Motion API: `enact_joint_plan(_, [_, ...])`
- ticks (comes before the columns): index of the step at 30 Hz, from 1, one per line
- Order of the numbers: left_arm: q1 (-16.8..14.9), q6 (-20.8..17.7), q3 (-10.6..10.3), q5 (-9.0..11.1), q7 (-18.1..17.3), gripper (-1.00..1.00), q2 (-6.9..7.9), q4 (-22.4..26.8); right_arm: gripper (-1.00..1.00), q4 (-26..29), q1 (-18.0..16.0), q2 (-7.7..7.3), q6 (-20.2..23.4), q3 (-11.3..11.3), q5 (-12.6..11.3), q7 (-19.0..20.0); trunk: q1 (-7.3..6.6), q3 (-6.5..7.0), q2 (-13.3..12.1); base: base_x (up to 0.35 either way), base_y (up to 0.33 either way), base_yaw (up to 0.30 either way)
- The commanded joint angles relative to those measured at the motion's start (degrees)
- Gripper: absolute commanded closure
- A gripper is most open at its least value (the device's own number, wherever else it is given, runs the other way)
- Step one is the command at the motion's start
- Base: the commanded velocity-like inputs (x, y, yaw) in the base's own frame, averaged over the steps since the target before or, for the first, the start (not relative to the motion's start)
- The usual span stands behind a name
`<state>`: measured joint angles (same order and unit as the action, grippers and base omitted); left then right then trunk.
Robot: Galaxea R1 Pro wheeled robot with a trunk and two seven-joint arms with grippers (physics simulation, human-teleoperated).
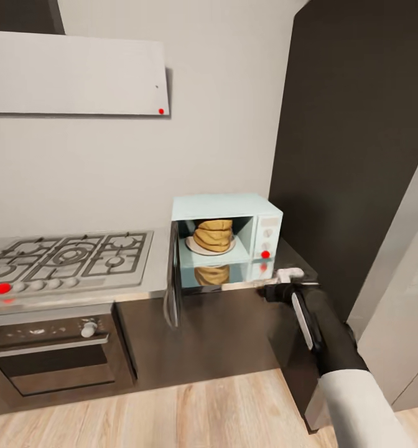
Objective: In the kitchen, take the popcorn bag from the countertop, put it into the microwave, and heat it until the popcorn is cooked so the cooked popcorn ends up inside the bag.
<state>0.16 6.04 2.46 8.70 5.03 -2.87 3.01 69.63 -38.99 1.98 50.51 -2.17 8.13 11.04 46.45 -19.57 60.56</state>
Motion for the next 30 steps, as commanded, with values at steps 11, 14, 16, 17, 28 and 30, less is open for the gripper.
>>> enact_joint_plan(11, [0.01, 0.2, 0.09, 0.26, 0.07, -1.0, 0.01, 0.49, -1.0, -44.25, 8.46, -7.46, -17.59, -0.12, 0.1, -0.27, -0.03, -0.05, 0.04, -0.064, 0.0, 0.0])
enact_joint_plan(14, [0.01, 0.1, 0.12, 0.26, 0.16, -1.0, -0.02, 2.21, -1.0, -62.26, 8.49, -7.51, -35.08, -0.11, 0.07, -0.53, -0.03, -0.05, 0.04, 0.0, 0.0, 0.0])
enact_joint_plan(16, [0.01, -0.11, 0.04, 0.26, 0.2, -1.0, 0.01, 2.7, -1.0, -70.58, 11.63, -7.51, -48.71, -0.11, -0.05, -0.98, -0.03, -0.05, 0.04, 0.0, 0.0, 0.0])
enact_joint_plan(17, [0.01, -0.09, 0.02, 0.26, 0.18, -1.0, 0.01, 2.82, -1.0, -71.06, 13.68, -7.51, -50.01, -0.11, -0.09, -1.22, -0.03, -0.05, 0.04, 0.0, 0.0, 0.0])
enact_joint_plan(28, [-0.02, -13.15, -0.09, 0.16, -0.15, -1.0, 4.39, 34.68, -1.0, -71.65, 20.77, -7.52, -51.91, -0.18, -0.48, -2.1, -0.03, -0.05, 0.04, 0.0, 0.0, 0.0])
enact_joint_plan(30, [-0.6, -19.68, -0.09, 0.35, -0.22, -1.0, 5.36, 44.23, -1.0, -71.65, 20.86, -7.52, -51.46, -0.18, -0.44, -2.08, -0.03, -0.05, 0.04, 0.0, 0.0, 0.0])
